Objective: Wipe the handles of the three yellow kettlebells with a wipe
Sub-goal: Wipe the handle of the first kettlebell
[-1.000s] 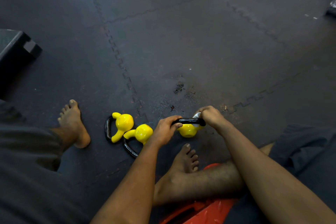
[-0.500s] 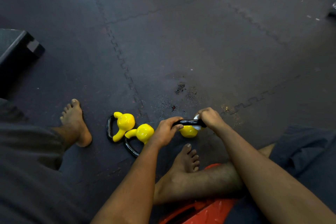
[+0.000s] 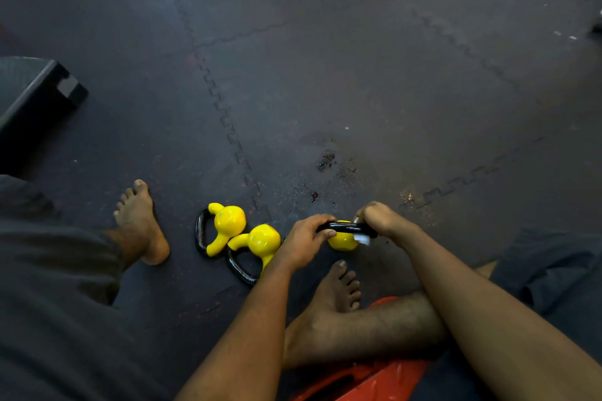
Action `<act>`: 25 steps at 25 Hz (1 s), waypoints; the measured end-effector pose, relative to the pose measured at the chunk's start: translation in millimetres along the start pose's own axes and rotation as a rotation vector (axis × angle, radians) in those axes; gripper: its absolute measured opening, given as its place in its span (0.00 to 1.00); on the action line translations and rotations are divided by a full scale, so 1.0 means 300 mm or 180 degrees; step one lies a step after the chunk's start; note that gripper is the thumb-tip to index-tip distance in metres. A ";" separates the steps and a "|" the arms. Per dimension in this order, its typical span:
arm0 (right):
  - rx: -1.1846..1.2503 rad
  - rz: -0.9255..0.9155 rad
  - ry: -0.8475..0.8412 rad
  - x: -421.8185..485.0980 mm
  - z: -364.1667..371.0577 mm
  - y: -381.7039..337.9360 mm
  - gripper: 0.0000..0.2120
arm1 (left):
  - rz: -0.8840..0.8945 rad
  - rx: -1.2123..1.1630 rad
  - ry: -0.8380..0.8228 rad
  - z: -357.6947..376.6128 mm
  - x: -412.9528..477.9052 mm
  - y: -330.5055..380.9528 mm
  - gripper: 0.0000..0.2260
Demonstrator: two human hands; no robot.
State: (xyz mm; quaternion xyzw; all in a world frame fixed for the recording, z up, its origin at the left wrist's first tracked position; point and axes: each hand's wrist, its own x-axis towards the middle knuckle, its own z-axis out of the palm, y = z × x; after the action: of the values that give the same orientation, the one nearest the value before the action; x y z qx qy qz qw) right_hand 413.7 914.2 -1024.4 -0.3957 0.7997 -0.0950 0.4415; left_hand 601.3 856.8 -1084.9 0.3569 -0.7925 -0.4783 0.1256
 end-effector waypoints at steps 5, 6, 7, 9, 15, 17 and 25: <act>0.0810 -0.0019 0.0762 0.015 0.022 0.006 0.13 | -0.0071 0.0060 0.0163 0.003 -0.003 -0.011 0.12; 0.1012 0.0020 0.0841 0.016 0.024 0.014 0.13 | -0.0043 0.0076 0.0174 0.003 -0.001 -0.008 0.11; 0.1170 0.0028 0.0915 0.015 0.024 0.019 0.13 | -0.0029 0.0086 0.0190 0.003 -0.001 -0.002 0.10; 0.1312 -0.0004 0.1046 0.021 0.025 0.024 0.13 | -0.0035 0.0092 0.0260 0.000 0.002 0.010 0.09; 0.1914 0.0049 0.1837 0.038 0.035 0.035 0.11 | -0.0138 0.0231 0.0437 0.021 0.018 0.015 0.11; 0.1925 0.0199 0.2289 0.025 0.025 0.039 0.12 | -0.0182 0.0197 0.0495 0.025 0.016 0.011 0.11; 0.1647 -0.0054 0.1962 0.062 0.102 0.030 0.10 | -0.0260 0.0203 0.0573 0.025 0.019 0.002 0.12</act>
State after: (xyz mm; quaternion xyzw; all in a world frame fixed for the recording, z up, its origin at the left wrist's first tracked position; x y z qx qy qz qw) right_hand 427.2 912.9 -1058.8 -0.2310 0.8410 -0.4111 0.2652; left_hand 592.9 858.1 -1089.0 0.4343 -0.7777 -0.4235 0.1652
